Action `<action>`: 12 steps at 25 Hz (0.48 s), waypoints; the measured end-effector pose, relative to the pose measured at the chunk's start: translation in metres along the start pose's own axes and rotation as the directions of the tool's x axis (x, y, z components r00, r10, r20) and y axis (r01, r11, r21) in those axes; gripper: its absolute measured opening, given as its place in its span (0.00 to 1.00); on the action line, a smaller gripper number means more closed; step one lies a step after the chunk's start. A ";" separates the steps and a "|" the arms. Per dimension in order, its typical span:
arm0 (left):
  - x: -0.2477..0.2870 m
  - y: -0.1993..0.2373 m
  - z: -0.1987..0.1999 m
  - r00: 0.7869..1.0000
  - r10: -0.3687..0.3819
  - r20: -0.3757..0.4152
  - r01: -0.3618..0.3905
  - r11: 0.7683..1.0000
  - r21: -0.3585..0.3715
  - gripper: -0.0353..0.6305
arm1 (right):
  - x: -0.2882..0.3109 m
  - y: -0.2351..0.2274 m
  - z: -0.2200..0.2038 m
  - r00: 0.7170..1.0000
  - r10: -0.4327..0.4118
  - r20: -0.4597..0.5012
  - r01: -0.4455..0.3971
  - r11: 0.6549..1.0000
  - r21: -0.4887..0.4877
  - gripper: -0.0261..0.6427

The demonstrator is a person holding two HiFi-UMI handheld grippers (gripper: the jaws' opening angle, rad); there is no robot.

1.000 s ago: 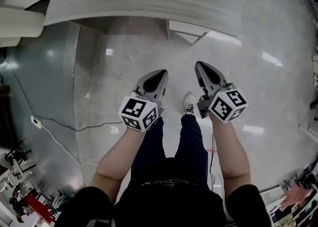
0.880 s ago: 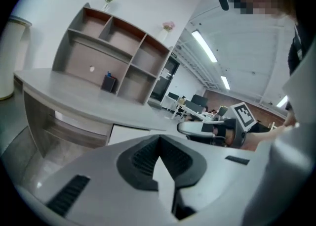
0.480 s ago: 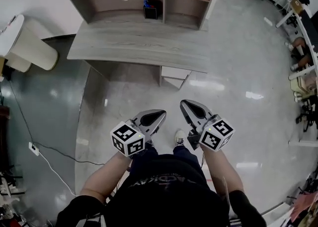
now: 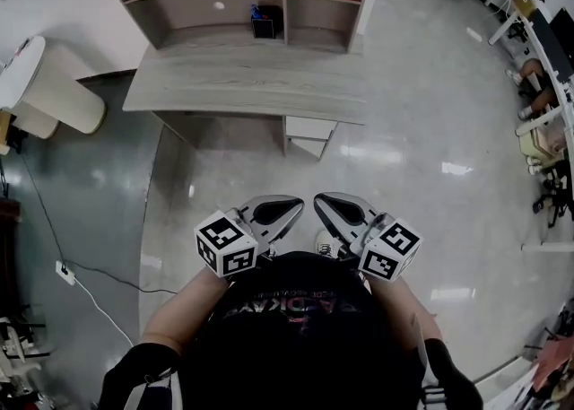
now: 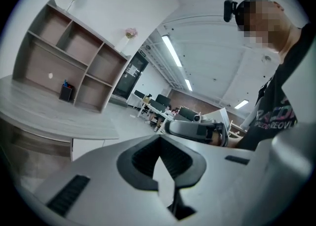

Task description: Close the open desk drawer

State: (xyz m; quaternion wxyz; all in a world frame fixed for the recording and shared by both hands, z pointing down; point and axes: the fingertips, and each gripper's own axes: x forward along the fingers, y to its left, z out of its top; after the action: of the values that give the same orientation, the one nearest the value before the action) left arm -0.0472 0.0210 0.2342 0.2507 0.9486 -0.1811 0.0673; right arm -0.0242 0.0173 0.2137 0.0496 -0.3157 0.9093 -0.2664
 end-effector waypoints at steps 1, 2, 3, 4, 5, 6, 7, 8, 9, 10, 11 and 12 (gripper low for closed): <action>0.001 0.002 0.000 1.000 0.004 0.002 -0.004 1.000 -0.006 0.07 | -0.003 -0.003 -0.001 1.000 -0.004 0.006 0.004 1.000 0.008 0.06; 0.001 0.004 0.001 1.000 0.013 0.006 -0.013 1.000 -0.015 0.07 | -0.005 -0.006 -0.002 1.000 -0.008 0.013 0.008 1.000 0.023 0.06; 0.001 0.007 0.002 1.000 0.024 0.011 -0.024 0.999 -0.024 0.07 | -0.007 -0.009 -0.003 1.000 -0.012 0.020 0.012 0.999 0.041 0.06; 0.001 0.008 0.003 0.999 0.034 0.013 -0.033 0.999 -0.029 0.07 | -0.008 -0.011 -0.003 1.000 -0.015 0.025 0.014 0.998 0.060 0.06; 0.002 0.009 0.003 0.999 0.039 0.008 -0.039 0.999 -0.028 0.07 | -0.009 -0.014 -0.004 1.000 -0.018 0.026 0.015 0.997 0.076 0.06; 0.004 0.008 0.002 0.999 0.040 -0.001 -0.041 0.999 -0.023 0.07 | -0.010 -0.015 -0.006 1.000 -0.018 0.022 0.016 0.996 0.091 0.06; 0.006 0.006 0.000 0.999 0.038 -0.013 -0.038 0.999 -0.016 0.07 | -0.009 -0.016 -0.009 1.000 -0.016 0.015 0.015 0.995 0.101 0.06; 0.008 0.004 -0.003 0.999 0.034 -0.024 -0.034 0.999 -0.008 0.07 | -0.008 -0.015 -0.013 1.000 -0.011 0.005 0.011 0.995 0.104 0.06; 0.009 0.003 -0.005 0.999 0.031 -0.031 -0.031 1.000 0.000 0.07 | -0.006 -0.014 -0.015 1.000 -0.004 -0.007 0.005 0.995 0.101 0.06; 0.010 0.001 -0.007 0.999 0.028 -0.035 -0.028 1.000 0.009 0.07 | -0.005 -0.014 -0.017 1.000 0.002 -0.019 -0.001 0.995 0.095 0.06; 0.010 0.000 -0.009 0.999 0.028 -0.037 -0.027 1.000 0.015 0.07 | -0.004 -0.013 -0.018 1.000 0.008 -0.030 -0.005 0.996 0.090 0.06; 0.011 -0.001 -0.011 0.999 0.028 -0.038 -0.027 0.999 0.017 0.07 | -0.003 -0.013 -0.019 0.999 0.012 -0.039 -0.009 0.996 0.087 0.06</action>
State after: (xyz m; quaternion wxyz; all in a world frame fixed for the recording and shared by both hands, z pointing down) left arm -0.0374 0.0234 0.2457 0.2451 0.9466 -0.1889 0.0902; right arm -0.0198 0.0193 0.2366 0.0465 -0.3032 0.8994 -0.3115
